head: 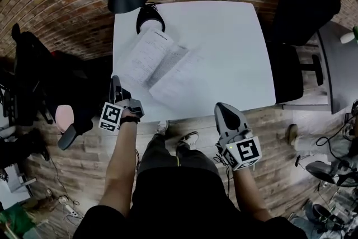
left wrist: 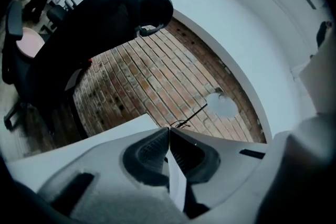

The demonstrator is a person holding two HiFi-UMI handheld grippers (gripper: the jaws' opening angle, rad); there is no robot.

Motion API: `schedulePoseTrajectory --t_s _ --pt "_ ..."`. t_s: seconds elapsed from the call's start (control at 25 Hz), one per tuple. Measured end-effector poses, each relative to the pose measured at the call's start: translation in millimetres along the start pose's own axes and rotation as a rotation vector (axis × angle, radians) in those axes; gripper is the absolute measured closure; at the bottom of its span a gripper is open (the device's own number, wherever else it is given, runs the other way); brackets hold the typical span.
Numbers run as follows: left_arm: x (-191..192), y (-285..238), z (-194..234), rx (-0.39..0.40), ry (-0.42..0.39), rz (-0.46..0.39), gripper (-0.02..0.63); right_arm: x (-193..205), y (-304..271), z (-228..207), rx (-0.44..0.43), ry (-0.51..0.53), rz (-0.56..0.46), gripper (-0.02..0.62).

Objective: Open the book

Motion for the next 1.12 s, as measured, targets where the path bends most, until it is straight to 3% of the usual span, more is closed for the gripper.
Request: schedulePoseTrajectory --t_s 0.44,0.8,0.88,1.0,1.12 --pt "4 -9 63 -0.022 -0.256 0.245 0.578 1 -42 38 -0.019 -0.005 -0.015 0.584" --pt "9 -23 86 0.000 -0.403 0.411 0.575 8 -58 52 0.014 0.013 0.009 0.584" --pt "8 -26 88 0.004 -0.445 0.438 0.569 7 -60 54 0.018 0.015 0.005 0.584" --pt "2 -29 92 -0.003 -0.477 0.445 0.499 6 -63 58 0.021 0.018 -0.002 0.584" --pt "-4 -32 89 0.012 -0.497 0.441 0.488 3 -65 59 0.022 0.019 -0.011 0.584"
Point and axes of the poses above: the fingertips, and each gripper's own axes: y backward along the fingers, z to its left, x out of its underside, the point moved 5 cm from there along y, backward along the fingers, and after that the axes turned 14 degrees about -z, right-handed, at the moved point
